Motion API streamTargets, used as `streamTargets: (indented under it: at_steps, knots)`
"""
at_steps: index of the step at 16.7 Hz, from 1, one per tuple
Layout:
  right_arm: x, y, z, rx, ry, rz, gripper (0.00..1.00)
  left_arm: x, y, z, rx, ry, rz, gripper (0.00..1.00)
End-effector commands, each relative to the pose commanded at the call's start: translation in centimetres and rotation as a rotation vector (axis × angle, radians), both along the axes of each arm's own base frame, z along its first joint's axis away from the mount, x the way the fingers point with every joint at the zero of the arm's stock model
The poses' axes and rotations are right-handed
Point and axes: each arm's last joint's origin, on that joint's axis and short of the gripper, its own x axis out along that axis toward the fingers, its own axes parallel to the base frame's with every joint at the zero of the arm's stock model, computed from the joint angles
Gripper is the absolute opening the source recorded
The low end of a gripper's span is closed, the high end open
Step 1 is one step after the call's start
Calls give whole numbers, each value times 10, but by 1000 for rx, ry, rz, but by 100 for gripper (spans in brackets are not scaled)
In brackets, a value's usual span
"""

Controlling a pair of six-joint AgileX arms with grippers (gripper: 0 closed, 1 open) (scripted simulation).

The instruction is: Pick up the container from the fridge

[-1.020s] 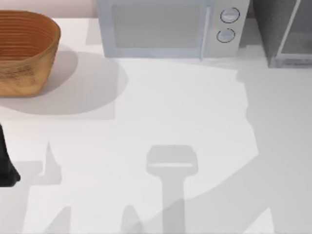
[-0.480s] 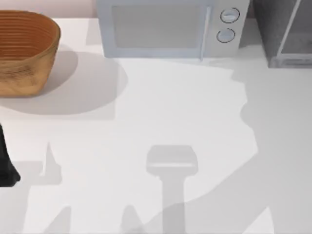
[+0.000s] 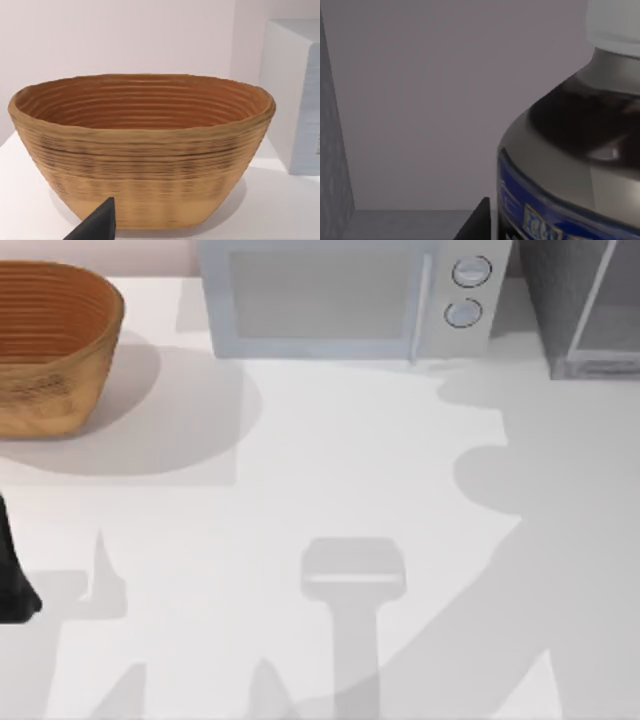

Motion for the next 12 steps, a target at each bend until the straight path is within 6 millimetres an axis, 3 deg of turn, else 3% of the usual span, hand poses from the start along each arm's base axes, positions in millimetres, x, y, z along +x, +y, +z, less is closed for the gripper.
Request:
streamTargets:
  at_steps: [5, 12]
  knots:
    - [-9, 1, 1, 3, -1, 5, 0, 0, 0, 0, 0, 0, 0, 100]
    - [-81, 1, -5, 8, 20, 1, 0, 0, 0, 0, 0, 0, 0, 100]
